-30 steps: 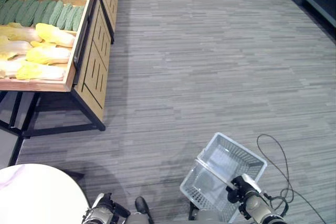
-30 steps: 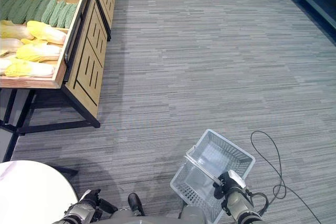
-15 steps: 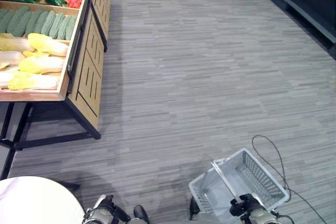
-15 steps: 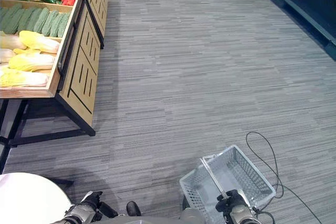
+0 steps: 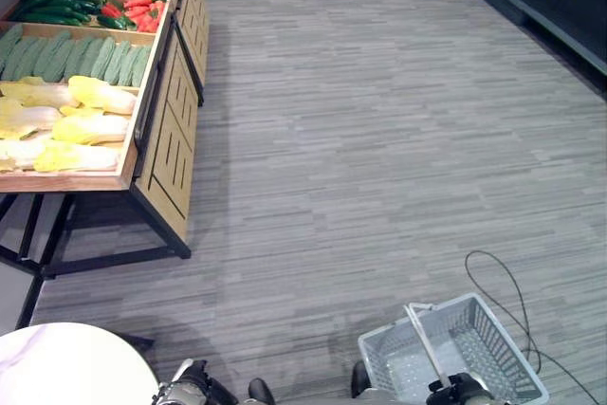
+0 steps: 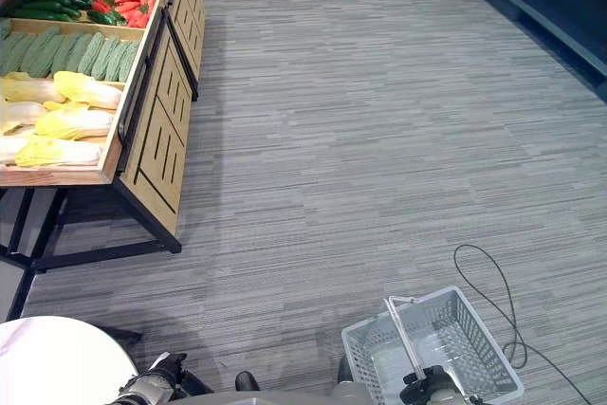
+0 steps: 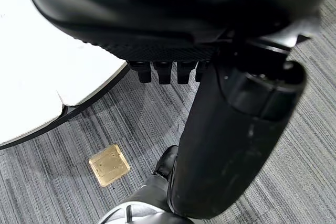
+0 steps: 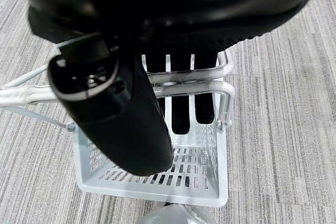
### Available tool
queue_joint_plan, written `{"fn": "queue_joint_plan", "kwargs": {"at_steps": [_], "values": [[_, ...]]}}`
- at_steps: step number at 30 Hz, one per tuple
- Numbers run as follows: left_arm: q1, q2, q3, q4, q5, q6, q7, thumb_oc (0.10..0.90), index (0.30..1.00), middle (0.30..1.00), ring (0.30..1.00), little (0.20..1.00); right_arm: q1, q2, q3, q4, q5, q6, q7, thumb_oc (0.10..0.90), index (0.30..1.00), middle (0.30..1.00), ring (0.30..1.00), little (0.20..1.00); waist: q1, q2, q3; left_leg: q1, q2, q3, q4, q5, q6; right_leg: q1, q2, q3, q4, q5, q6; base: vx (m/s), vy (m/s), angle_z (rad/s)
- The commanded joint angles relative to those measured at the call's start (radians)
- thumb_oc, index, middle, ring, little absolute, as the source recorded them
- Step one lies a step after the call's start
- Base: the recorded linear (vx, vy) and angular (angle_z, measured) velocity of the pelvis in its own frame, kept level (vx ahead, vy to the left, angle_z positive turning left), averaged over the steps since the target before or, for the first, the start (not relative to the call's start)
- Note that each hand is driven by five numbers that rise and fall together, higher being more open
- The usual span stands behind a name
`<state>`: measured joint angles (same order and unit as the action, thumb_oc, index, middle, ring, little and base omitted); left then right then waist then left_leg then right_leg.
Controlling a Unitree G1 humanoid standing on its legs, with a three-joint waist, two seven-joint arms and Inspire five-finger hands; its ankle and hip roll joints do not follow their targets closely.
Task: Get the vegetables into the basket
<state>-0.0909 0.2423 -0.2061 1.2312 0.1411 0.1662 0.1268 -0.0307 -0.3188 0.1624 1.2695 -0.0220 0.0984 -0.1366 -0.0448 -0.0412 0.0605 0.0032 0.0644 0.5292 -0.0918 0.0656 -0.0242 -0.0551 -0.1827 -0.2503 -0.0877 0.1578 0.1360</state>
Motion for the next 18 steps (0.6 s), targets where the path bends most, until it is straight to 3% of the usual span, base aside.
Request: {"fn": "queue_joint_plan", "kwargs": {"at_steps": [1, 4, 9, 10, 11, 16, 18], "values": [[-0.062, -0.013, -0.042, 0.032, 0.036, -0.01, 0.012, 0.9, 1.0, 1.0, 1.0, 1.0, -0.072, -0.012, -0.013, 0.018, 0.023, 0.003, 0.019, 0.4, 0.3, 0.3, 0.3, 0.3, -0.004, 0.015, 0.091, 0.021, -0.012, -0.023, 0.019, -0.032, -0.03, 0.12, -0.022, 0.023, 0.069, -0.09, 0.085, 0.0, 0.037, -0.02], [-0.064, -0.012, -0.048, 0.027, 0.039, -0.011, 0.008, 0.9, 1.0, 1.0, 1.0, 1.0, -0.074, -0.015, -0.019, 0.015, 0.025, 0.004, 0.02, 0.4, 0.3, 0.3, 0.3, 0.3, -0.004, 0.015, 0.098, 0.016, -0.021, -0.021, 0.016, -0.039, -0.02, 0.093, -0.032, 0.033, 0.114, -0.079, 0.093, -0.01, 0.099, -0.04], [-0.071, -0.004, -0.052, 0.016, 0.035, -0.012, 0.01, 0.9, 1.0, 1.0, 1.0, 1.0, -0.089, -0.024, -0.026, 0.007, 0.031, 0.004, 0.022, 0.4, 0.3, 0.3, 0.3, 0.3, -0.01, 0.024, 0.136, 0.016, -0.04, -0.023, 0.005, -0.058, 0.007, -0.022, -0.065, 0.073, 0.314, -0.006, 0.114, 0.0, 0.131, -0.12], [-0.073, -0.001, -0.053, 0.008, 0.029, -0.012, 0.008, 0.9, 1.0, 1.0, 1.0, 1.0, -0.089, -0.027, -0.029, 0.003, 0.034, 0.004, 0.023, 0.4, 0.3, 0.3, 0.3, 0.3, -0.026, 0.041, 0.165, 0.036, -0.04, -0.032, 0.005, -0.071, 0.011, -0.08, -0.067, 0.101, 0.403, 0.033, 0.114, 0.12, 0.154, -0.12], [-0.074, 0.001, -0.055, 0.009, 0.033, -0.013, 0.004, 0.9, 1.0, 1.0, 1.0, 1.0, -0.087, -0.029, -0.031, 0.005, 0.035, 0.005, 0.023, 0.4, 0.3, 0.3, 0.3, 0.3, -0.03, 0.048, 0.173, 0.045, -0.04, -0.038, 0.005, -0.078, 0.012, -0.103, -0.063, 0.107, 0.419, 0.028, 0.111, 0.12, 0.13, -0.05], [-0.075, 0.007, -0.052, 0.02, 0.04, -0.012, 0.002, 0.9, 1.0, 1.0, 1.0, 1.0, -0.077, -0.026, -0.033, 0.012, 0.047, 0.004, 0.023, 0.4, 0.3, 0.3, 0.3, 0.3, -0.064, 0.057, 0.19, 0.085, -0.048, -0.065, 0.005, -0.108, -0.005, -0.184, -0.023, 0.125, 0.315, -0.012, 0.09, 0.22, 0.03, 0.13], [-0.079, 0.009, -0.05, 0.029, 0.052, -0.016, 0.0, 0.9, 1.0, 1.0, 1.0, 1.0, -0.067, -0.02, -0.035, 0.026, 0.052, 0.003, 0.027, 0.4, 0.3, 0.3, 0.3, 0.3, -0.108, 0.044, 0.194, 0.127, -0.062, -0.112, 0.005, -0.131, -0.028, -0.286, 0.001, 0.16, 0.137, 0.061, 0.091, 0.39, -0.061, 0.21]]}}
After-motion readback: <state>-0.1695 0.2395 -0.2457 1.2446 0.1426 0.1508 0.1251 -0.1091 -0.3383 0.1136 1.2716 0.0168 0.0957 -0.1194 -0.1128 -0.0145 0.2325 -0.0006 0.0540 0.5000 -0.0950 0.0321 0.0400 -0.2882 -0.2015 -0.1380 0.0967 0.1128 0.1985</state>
